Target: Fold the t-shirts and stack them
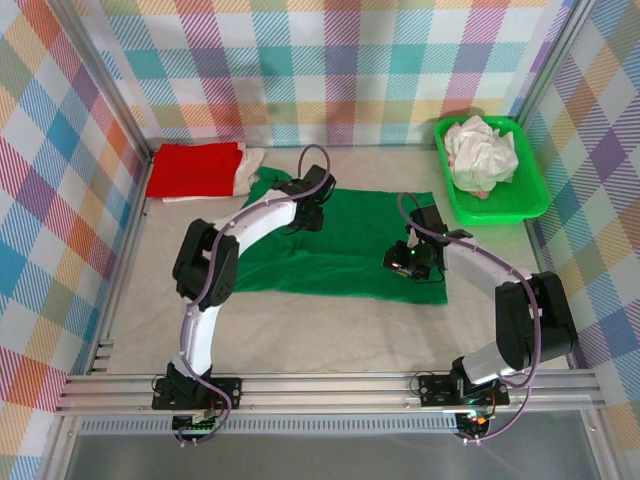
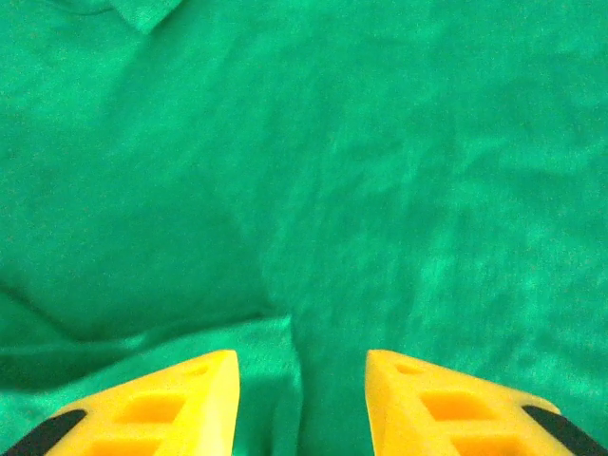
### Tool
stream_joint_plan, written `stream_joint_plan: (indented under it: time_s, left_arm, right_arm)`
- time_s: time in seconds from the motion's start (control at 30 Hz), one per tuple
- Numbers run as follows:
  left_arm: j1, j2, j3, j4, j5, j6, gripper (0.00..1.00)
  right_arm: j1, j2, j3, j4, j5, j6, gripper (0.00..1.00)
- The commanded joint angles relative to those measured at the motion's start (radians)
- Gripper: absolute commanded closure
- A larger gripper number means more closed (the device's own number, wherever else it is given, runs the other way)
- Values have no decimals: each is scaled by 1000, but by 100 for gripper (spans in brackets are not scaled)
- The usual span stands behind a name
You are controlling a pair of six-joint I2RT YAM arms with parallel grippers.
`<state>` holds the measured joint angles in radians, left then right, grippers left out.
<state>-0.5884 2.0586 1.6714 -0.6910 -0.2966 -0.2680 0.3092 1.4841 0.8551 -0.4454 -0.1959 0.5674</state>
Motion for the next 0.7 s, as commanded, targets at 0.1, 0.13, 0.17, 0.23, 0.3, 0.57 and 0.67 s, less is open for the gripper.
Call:
stream_joint_plan:
  time_s: [0.1, 0.13, 0.17, 0.23, 0.3, 0.57, 0.67]
  left_arm:
    - [72, -325, -295, 153, 10, -45, 57]
    - [102, -348, -341, 169, 58, -65, 57]
    - [132, -357, -377, 182, 106, -83, 57]
    - [206, -364, -459, 211, 185, -121, 57]
    - [254, -359, -514, 227, 212, -128, 57]
    - [381, -365, -710, 276, 290, -176, 58]
    - [413, -385, -792, 272, 313, -198, 58]
  right_arm:
    - [3, 9, 36, 7, 0, -24, 63]
    - [3, 19, 45, 9, -6, -31, 63]
    - [4, 28, 52, 13, -15, -38, 63]
    - [17, 48, 74, 25, -28, -51, 63]
    - [46, 74, 106, 27, -33, -77, 63]
    - [167, 270, 250, 60, -59, -127, 64]
    - [167, 338, 263, 52, -44, -89, 65]
